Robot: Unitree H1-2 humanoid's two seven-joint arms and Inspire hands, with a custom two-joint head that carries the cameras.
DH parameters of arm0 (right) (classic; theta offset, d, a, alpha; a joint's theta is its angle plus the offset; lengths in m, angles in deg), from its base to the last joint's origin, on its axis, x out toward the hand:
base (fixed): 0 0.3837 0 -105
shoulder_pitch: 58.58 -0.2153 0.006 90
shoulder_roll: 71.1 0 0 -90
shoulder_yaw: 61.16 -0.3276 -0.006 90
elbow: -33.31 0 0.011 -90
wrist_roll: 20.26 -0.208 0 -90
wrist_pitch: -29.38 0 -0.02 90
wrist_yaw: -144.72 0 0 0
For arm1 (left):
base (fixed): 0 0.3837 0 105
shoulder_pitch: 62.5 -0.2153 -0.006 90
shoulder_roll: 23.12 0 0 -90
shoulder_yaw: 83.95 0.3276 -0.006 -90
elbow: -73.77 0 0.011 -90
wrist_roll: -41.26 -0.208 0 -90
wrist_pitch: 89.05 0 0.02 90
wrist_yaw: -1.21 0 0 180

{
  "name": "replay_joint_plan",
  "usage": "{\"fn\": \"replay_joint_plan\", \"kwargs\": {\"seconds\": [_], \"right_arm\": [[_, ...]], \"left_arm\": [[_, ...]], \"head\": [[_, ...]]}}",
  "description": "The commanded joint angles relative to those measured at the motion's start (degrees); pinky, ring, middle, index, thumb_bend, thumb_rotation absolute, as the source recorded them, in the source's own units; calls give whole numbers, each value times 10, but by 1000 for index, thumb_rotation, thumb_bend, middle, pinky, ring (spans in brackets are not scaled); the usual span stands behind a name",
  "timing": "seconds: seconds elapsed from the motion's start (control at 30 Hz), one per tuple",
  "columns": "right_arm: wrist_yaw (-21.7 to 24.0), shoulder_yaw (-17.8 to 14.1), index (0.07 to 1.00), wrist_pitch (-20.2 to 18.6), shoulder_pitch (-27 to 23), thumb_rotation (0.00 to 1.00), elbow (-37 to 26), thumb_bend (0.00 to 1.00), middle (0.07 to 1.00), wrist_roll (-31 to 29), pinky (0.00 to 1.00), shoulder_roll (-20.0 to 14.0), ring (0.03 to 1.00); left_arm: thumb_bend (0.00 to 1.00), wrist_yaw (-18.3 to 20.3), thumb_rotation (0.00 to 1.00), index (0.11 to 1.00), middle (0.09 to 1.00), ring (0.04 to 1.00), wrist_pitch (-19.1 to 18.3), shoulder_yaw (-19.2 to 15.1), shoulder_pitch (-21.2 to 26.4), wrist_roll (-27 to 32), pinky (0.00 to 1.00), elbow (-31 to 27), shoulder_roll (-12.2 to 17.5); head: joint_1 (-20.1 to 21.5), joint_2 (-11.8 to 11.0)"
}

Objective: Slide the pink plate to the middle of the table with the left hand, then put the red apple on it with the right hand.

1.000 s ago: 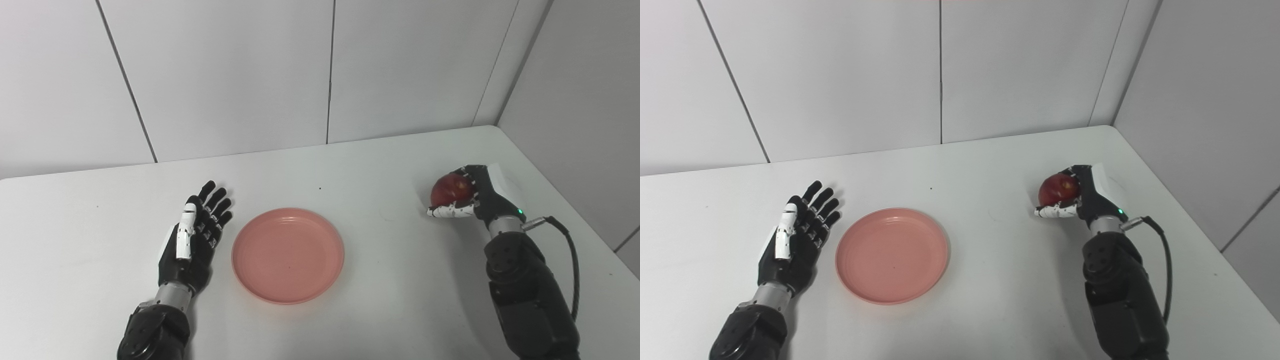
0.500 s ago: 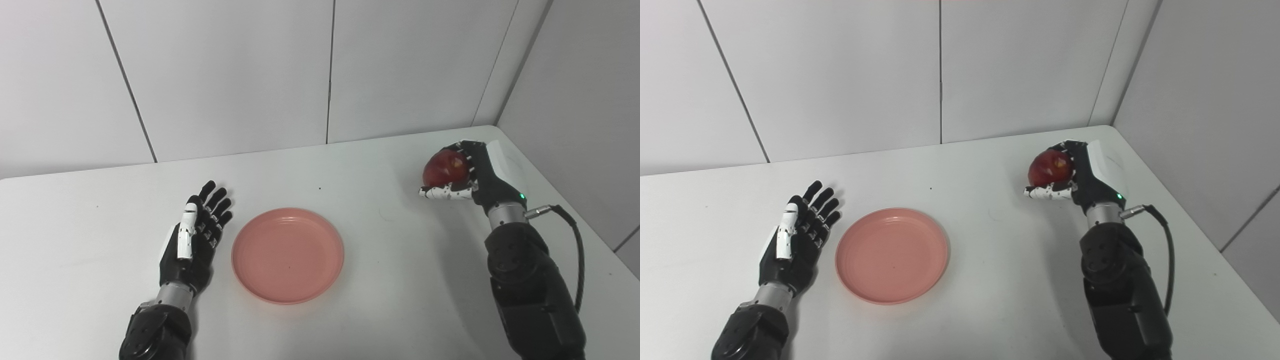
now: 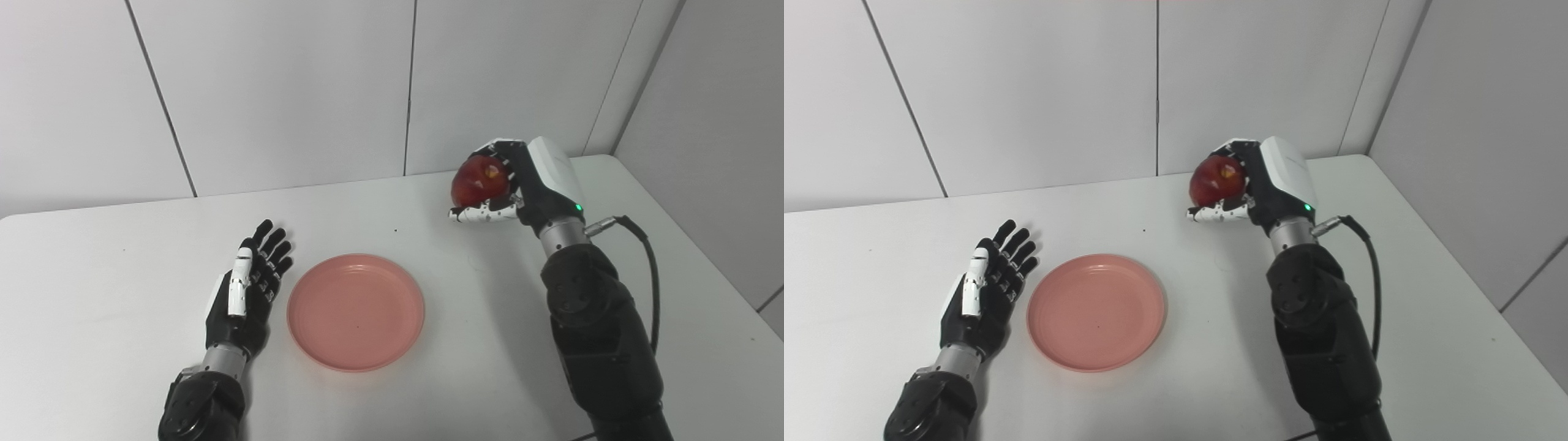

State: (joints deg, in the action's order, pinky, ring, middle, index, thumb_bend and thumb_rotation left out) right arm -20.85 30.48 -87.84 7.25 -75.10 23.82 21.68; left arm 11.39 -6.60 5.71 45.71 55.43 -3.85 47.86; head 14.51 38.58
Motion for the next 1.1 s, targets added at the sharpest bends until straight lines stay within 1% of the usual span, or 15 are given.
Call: {"fn": "replay_joint_plan", "kwargs": {"seconds": [0.0, 0.1, 0.23, 0.27, 0.37, 0.4, 0.43, 0.53, 0.73, 0.97, 1.07], "right_arm": [[-9, 14, 486, 18, -37, 134, -1, 510, 461, -9, 326, 1, 396], [-14, 37, 485, 27, -46, 133, 9, 511, 460, -11, 344, 2, 408], [-16, 72, 485, 22, -62, 135, 23, 512, 463, -4, 339, 17, 413], [-16, 79, 485, 21, -65, 136, 26, 513, 462, -1, 337, 19, 411], [-11, 103, 486, 19, -75, 137, 35, 513, 460, 5, 327, 29, 401], [-10, 109, 486, 18, -78, 136, 37, 513, 464, 5, 323, 31, 400], [-10, 115, 486, 20, -79, 136, 41, 513, 466, 4, 322, 36, 400], [-13, 130, 485, 23, -79, 134, 48, 513, 463, 1, 312, 47, 391], [-6, 162, 487, 14, -77, 135, 63, 513, 466, 13, 288, 62, 377], [-8, 188, 486, 20, -75, 135, 88, 513, 450, 10, 267, 73, 357], [-5, 196, 486, 21, -72, 135, 96, 512, 454, 8, 276, 74, 367]], "left_arm": [[348, -8, 1000, 917, 934, 940, -10, 6, -8, -7, 946, 1, -8], [349, -11, 1000, 914, 932, 935, -8, 7, -8, -9, 944, 2, -12], [339, -17, 1000, 915, 935, 940, -3, 9, -9, -16, 946, 3, -20], [340, -17, 1000, 916, 935, 940, -3, 10, -10, -18, 946, 2, -21], [351, -22, 1000, 917, 934, 939, 1, 14, -11, -23, 948, 1, -25], [355, -24, 1000, 915, 932, 936, 1, 15, -11, -24, 945, 0, -26], [357, -26, 1000, 914, 931, 935, -1, 15, -11, -25, 944, -2, -28], [362, -33, 1000, 915, 928, 928, -3, 15, -12, -27, 931, -6, -33], [359, -41, 1000, 905, 921, 924, -3, 17, -15, -33, 923, -12, -34], [353, -48, 1000, 909, 923, 927, -1, 18, -13, -33, 925, -13, -37], [359, -53, 1000, 905, 924, 926, -1, 16, -12, -35, 920, -11, -39]], "head": [[-9, 0], [-18, 1], [-43, 3], [-43, 3], [-66, 8], [-69, 8], [-81, 10], [-89, 11], [-98, 13], [-108, 15], [-109, 17]]}}
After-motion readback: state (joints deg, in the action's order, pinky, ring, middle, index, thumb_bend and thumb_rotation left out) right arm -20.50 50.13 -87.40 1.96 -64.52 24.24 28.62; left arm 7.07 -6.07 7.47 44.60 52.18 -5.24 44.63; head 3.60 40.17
